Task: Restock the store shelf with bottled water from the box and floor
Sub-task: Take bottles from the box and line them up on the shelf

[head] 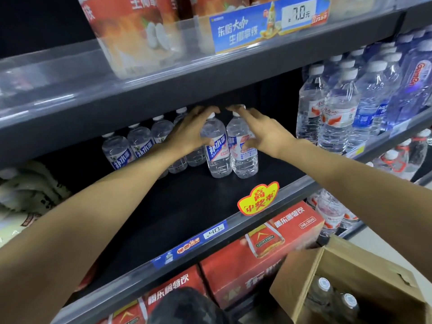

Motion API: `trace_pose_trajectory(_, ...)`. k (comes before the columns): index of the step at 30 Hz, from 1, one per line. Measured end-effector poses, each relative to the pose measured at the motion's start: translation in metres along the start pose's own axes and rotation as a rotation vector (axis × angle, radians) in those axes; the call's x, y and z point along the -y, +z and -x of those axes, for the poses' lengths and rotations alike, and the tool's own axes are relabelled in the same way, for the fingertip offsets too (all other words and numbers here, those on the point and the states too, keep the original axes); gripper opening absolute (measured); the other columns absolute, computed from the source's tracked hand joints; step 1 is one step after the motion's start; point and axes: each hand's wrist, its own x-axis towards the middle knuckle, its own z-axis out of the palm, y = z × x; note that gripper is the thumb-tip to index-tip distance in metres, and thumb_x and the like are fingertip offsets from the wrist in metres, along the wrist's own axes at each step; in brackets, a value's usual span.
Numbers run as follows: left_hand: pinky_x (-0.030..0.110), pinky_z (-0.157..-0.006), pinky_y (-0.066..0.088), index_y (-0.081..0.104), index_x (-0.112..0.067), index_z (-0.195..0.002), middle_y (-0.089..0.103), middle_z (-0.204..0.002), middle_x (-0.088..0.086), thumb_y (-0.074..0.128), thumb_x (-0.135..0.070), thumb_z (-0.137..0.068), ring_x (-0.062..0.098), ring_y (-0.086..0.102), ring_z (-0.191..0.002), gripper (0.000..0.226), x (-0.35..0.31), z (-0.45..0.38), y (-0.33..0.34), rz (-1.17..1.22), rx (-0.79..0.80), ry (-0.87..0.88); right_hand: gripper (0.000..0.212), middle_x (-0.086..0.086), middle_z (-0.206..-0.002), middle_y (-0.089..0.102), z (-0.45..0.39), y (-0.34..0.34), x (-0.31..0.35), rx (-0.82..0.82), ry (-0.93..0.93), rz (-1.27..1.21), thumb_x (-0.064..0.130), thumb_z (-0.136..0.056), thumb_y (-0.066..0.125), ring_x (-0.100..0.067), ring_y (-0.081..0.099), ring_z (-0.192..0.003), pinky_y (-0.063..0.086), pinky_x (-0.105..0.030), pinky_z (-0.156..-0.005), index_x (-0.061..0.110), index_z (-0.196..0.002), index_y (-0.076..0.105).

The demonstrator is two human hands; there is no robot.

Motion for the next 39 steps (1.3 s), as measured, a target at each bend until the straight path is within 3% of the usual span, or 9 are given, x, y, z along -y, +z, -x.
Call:
trace_pose_trajectory(5,0.032,-0.095,0.043,0.039,-0.03,-0.136,0.045,-0.137,0.004,0.083,-0.016,-0.07,0.018,0.047,-0.122,0.081,0.007,-0.02,0.002,-0.04,0.011,0.0,0.103,-0.011,-0.138,0.046,-0.025,0.012,-0.008,-0.037,0.059,0.013,0.001,-0.078,0.073,-0.037,0.067,-0.09,0.054,-0.036,-0.068,0.043,-0.147,0.01)
trace_pose_trajectory(15,0.028,-0.088,0.039,0.037,-0.024,-0.143,0.047,-0.141,0.008,0.082,-0.019,-0.072,0.026,0.051,-0.123,0.084,0.015,-0.051,0.011,-0.099,-0.005,-0.102,0.092,-0.009,-0.155,0.033,-0.07,0.031,-0.026,-0.041,0.17,-0.123,-0.008,-0.087,0.054,-0.04,0.06,-0.112,0.053,-0.045,-0.088,0.037,-0.152,0.007)
trace_pose_trajectory(21,0.033,-0.094,0.042,0.034,-0.025,-0.145,0.044,-0.145,0.007,0.08,-0.023,-0.075,0.027,0.049,-0.127,0.084,0.017,-0.055,0.012,-0.135,-0.01,-0.147,0.087,-0.007,-0.157,0.03,-0.085,0.039,-0.03,-0.052,0.163,-0.13,-0.006,-0.092,0.049,-0.037,0.054,-0.123,0.048,-0.041,-0.096,0.043,-0.151,0.006)
trace_pose_trajectory(24,0.03,-0.089,0.043,0.036,-0.023,-0.144,0.046,-0.142,0.007,0.08,-0.023,-0.076,0.026,0.05,-0.125,0.081,0.016,-0.054,0.011,-0.131,-0.009,-0.136,0.087,-0.012,-0.159,0.021,-0.089,0.042,-0.031,-0.059,0.162,-0.135,-0.002,-0.093,0.052,-0.039,0.05,-0.127,0.047,-0.043,-0.099,0.046,-0.15,0.008)
trace_pose_trajectory(28,0.033,-0.09,0.046,0.035,-0.023,-0.145,0.047,-0.142,0.007,0.079,-0.022,-0.078,0.026,0.051,-0.124,0.08,0.014,-0.052,0.009,-0.141,-0.002,-0.138,0.081,-0.014,-0.145,0.04,-0.093,0.043,-0.029,-0.101,0.124,-0.261,0.025,-0.086,0.07,-0.039,0.054,-0.121,0.048,-0.045,-0.092,0.04,-0.148,0.02)
trace_pose_trajectory(31,0.031,-0.084,0.046,0.035,-0.022,-0.145,0.046,-0.143,0.007,0.078,-0.02,-0.079,0.026,0.052,-0.123,0.079,0.015,-0.054,0.008,-0.153,0.013,-0.152,0.071,-0.012,-0.128,0.055,-0.097,0.043,-0.029,-0.232,0.134,-0.199,0.042,-0.083,0.07,-0.038,0.059,-0.109,0.047,-0.039,-0.079,0.028,-0.14,0.031)
trace_pose_trajectory(33,0.032,-0.088,0.045,0.033,-0.022,-0.146,0.044,-0.144,0.008,0.077,-0.02,-0.08,0.027,0.049,-0.125,0.079,0.016,-0.055,0.008,-0.166,0.026,-0.167,0.07,-0.014,-0.122,0.059,-0.1,0.044,-0.03,-0.286,0.14,-0.132,0.042,-0.081,0.072,-0.04,0.057,-0.11,0.045,-0.038,-0.078,0.018,-0.136,0.037)
trace_pose_trajectory(35,0.034,-0.093,0.043,0.033,-0.022,-0.146,0.044,-0.145,0.008,0.077,-0.02,-0.08,0.028,0.048,-0.127,0.08,0.015,-0.055,0.009,-0.184,0.031,-0.18,0.069,-0.016,-0.122,0.06,-0.103,0.044,-0.031,-0.269,0.124,-0.108,0.038,-0.081,0.073,-0.04,0.052,-0.115,0.044,-0.041,-0.087,0.012,-0.135,0.038)
trace_pose_trajectory(39,0.028,-0.087,0.038,0.038,-0.022,-0.143,0.044,-0.144,0.007,0.08,-0.017,-0.076,0.027,0.049,-0.126,0.079,0.013,-0.058,0.009,-0.167,0.022,-0.145,0.068,-0.016,-0.125,0.057,-0.104,0.032,-0.038,-0.123,0.121,-0.321,0.022,-0.085,0.069,-0.034,0.051,-0.118,0.043,-0.036,-0.088,0.015,-0.14,0.031)
